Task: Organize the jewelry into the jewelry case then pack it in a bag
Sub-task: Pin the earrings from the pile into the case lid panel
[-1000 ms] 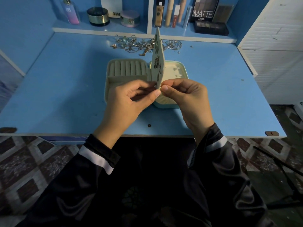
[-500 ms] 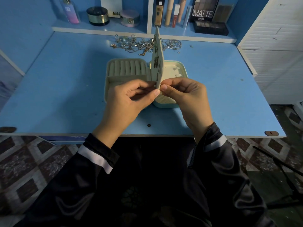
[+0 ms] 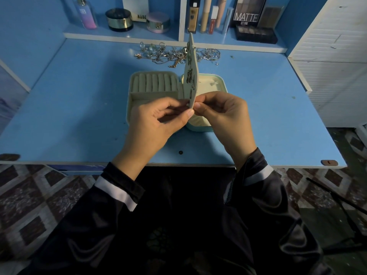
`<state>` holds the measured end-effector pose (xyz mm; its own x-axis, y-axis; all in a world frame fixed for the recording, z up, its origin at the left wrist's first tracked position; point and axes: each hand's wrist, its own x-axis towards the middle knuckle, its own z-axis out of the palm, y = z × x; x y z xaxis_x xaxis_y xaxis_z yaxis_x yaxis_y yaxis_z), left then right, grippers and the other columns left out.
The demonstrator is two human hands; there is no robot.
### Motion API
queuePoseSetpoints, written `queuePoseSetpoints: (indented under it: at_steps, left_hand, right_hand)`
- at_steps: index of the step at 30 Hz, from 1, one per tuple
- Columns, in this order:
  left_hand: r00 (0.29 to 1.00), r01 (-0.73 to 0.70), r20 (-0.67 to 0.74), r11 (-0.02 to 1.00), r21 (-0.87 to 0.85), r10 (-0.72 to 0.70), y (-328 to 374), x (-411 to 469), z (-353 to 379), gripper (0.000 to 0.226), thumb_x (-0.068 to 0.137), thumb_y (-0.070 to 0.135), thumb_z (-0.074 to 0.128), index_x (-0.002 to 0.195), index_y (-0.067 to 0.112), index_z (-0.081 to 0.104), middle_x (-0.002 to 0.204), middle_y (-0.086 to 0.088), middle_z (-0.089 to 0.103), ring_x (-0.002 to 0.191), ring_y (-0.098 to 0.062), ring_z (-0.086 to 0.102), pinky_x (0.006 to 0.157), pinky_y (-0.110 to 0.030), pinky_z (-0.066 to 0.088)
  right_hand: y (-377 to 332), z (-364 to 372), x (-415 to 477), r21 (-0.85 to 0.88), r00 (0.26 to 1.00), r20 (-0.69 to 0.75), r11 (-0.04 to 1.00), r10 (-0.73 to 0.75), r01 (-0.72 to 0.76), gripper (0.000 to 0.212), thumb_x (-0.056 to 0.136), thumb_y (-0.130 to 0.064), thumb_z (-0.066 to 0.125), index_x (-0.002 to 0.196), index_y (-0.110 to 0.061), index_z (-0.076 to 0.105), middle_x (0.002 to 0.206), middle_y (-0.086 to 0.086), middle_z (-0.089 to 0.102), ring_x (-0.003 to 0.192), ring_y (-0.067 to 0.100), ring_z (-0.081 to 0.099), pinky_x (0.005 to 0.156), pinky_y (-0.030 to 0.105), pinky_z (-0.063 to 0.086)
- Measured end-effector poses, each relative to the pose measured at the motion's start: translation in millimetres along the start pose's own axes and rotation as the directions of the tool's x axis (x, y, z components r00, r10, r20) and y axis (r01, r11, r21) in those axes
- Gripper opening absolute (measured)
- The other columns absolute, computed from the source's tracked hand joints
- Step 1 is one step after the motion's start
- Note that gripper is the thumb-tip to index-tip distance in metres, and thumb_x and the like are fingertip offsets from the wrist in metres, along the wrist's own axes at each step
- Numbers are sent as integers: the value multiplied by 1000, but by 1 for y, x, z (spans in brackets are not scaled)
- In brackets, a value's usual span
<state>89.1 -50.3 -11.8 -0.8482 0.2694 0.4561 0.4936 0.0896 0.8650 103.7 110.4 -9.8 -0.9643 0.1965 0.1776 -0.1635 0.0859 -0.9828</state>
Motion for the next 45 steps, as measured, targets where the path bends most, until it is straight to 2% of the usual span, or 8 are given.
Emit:
queuePoseSetpoints:
  at_steps: [4, 10, 16, 22, 29, 34, 38, 45]
  left_hand:
    - [1000, 9, -1, 1000, -6, -9, 0, 0, 0, 22, 84, 8, 75, 92, 28, 68, 85, 28, 71, 84, 1, 71, 76, -12, 52]
    - [1000, 19, -9, 1000, -5, -19, 0, 0, -1, 21, 84, 10, 76, 92, 28, 68, 85, 26, 72, 84, -1, 72, 77, -13, 53]
    - [1000, 9, -1, 1000, 3, -9, 2, 0, -1, 23, 85, 10, 75, 93, 30, 67, 86, 29, 71, 85, 0, 71, 77, -13, 53]
    - [1000, 10, 2, 1000, 3, -10, 2, 0, 0, 22, 84, 8, 75, 94, 27, 68, 85, 30, 71, 85, 1, 71, 77, -13, 53]
    - [1000, 13, -4, 1000, 0, -13, 1, 0, -1, 20, 84, 10, 75, 93, 27, 68, 86, 28, 71, 85, -1, 72, 77, -13, 53]
    - [1000, 27, -4, 999, -20, -27, 1, 0, 0, 22, 84, 8, 75, 92, 27, 68, 86, 27, 72, 85, 0, 71, 77, -13, 53]
    - [999, 32, -1, 999, -24, -32, 0, 0, -1, 22, 84, 8, 75, 93, 28, 68, 86, 26, 72, 85, -1, 72, 78, -14, 53]
    - [999, 34, -5, 999, -25, -34, 0, 0, -2, 20, 84, 11, 75, 93, 27, 69, 87, 24, 73, 86, -4, 72, 78, -15, 54]
  right_hand:
    - [0, 0, 0, -13, 999, 32, 1000, -20, 21, 15, 86, 2, 67, 83, -13, 68, 79, 5, 70, 76, 14, 66, 78, 26, 56]
    - [3, -1, 0, 98, 997, 71, 995, 29, -36, 11, 87, 2, 65, 90, -9, 67, 90, 13, 70, 86, 20, 66, 82, 29, 55]
    - [6, -1, 2, 46, 998, 69, 999, 13, -17, 9, 88, -2, 66, 86, -11, 66, 85, 9, 69, 82, 21, 66, 82, 38, 56]
    - [8, -1, 1, -83, 993, 78, 992, -85, 92, 2, 90, -4, 64, 91, -6, 65, 85, 9, 69, 78, 15, 65, 73, 26, 54]
    - [13, -1, 2, -170, 975, 104, 962, -199, 214, 8, 89, -1, 62, 92, -8, 64, 88, 7, 67, 81, 12, 64, 77, 18, 49]
    - [16, -1, 3, -82, 978, 109, 979, -176, 186, 6, 90, -3, 62, 95, -6, 63, 92, 16, 68, 84, 17, 65, 78, 23, 51]
    - [17, -2, 3, -85, 977, 112, 978, -180, 190, 5, 90, -4, 62, 94, -5, 63, 92, 16, 68, 83, 17, 65, 77, 23, 50]
    - [19, -2, 4, -170, 943, 113, 929, -313, 328, 7, 89, 1, 61, 95, -1, 65, 91, 8, 66, 86, 18, 65, 83, 24, 50]
